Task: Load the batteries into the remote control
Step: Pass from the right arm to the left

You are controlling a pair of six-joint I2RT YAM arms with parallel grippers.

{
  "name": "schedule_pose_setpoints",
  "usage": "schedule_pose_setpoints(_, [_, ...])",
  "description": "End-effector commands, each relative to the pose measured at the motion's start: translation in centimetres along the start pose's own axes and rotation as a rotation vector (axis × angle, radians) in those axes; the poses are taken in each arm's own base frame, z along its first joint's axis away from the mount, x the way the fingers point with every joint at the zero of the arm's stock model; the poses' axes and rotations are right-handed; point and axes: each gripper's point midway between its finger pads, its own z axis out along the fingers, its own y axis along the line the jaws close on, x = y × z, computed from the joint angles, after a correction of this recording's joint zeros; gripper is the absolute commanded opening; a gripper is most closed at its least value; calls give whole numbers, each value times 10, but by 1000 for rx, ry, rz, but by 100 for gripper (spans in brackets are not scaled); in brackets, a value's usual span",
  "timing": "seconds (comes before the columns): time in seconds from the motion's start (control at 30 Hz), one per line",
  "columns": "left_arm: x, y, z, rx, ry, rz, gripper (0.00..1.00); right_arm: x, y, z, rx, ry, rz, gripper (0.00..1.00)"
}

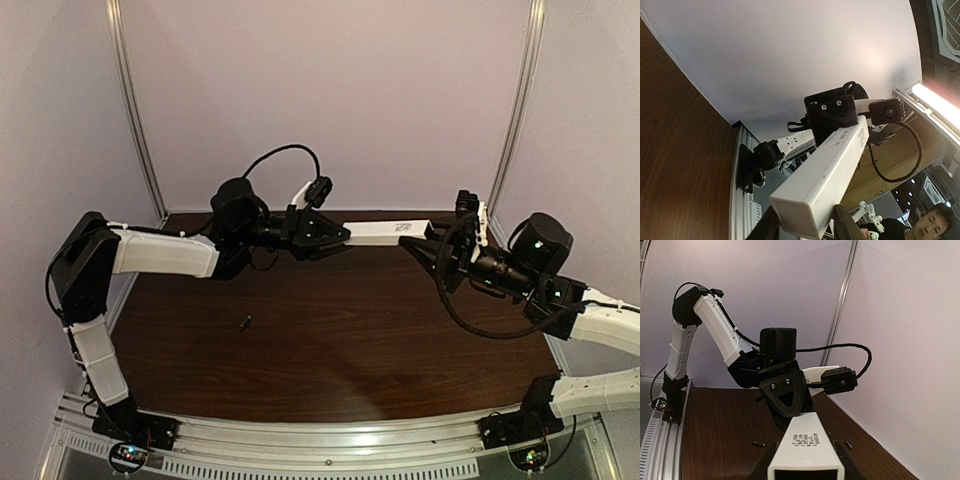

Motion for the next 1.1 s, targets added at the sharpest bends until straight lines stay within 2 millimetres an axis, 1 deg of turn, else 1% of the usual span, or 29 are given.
schedule_pose_setpoints(0.0, [-3, -26, 4, 83, 8, 94, 27, 5, 0, -2, 7, 21, 0, 0])
schedule_pose_setpoints(0.17, [-5, -37, -7, 127, -20, 113, 17, 12, 1, -10, 26, 49, 1, 0])
schedule_pose_setpoints(0.23, [-7, -40, -11, 136, -27, 118, 15, 14, 1, -13, 32, 54, 8, 0])
schedule_pose_setpoints(0.27, [-8, -42, -11, 141, -28, 123, 17, 15, 1, -14, 32, 58, 10, 0])
schedule_pose_setpoints(0.33, [-9, -44, -11, 143, -31, 129, 28, 19, 3, -14, 27, 71, 14, 0])
schedule_pose_setpoints(0.43, [-11, -44, -10, 137, -32, 131, 39, 22, 6, -11, 10, 78, 23, 0])
schedule_pose_setpoints(0.5, [-13, -43, -9, 133, -32, 132, 45, 23, 7, -9, 5, 77, 24, 0])
schedule_pose_setpoints(0.53, [-13, -43, -9, 131, -32, 132, 46, 24, 8, -8, 0, 77, 26, 0])
schedule_pose_setpoints(0.7, [-14, -43, -8, 129, -27, 131, 46, 30, 9, -4, -6, 97, 28, 0])
schedule_pose_setpoints(0.8, [-14, -43, -7, 128, -24, 129, 37, 34, 9, -3, -8, 111, 27, 0])
schedule_pose_setpoints(0.83, [-14, -42, -7, 128, -23, 127, 36, 35, 10, -3, -14, 116, 29, 0])
schedule_pose_setpoints(1.07, [-15, -48, -6, 140, -13, 133, 44, 40, 16, -1, -30, 118, 27, 0])
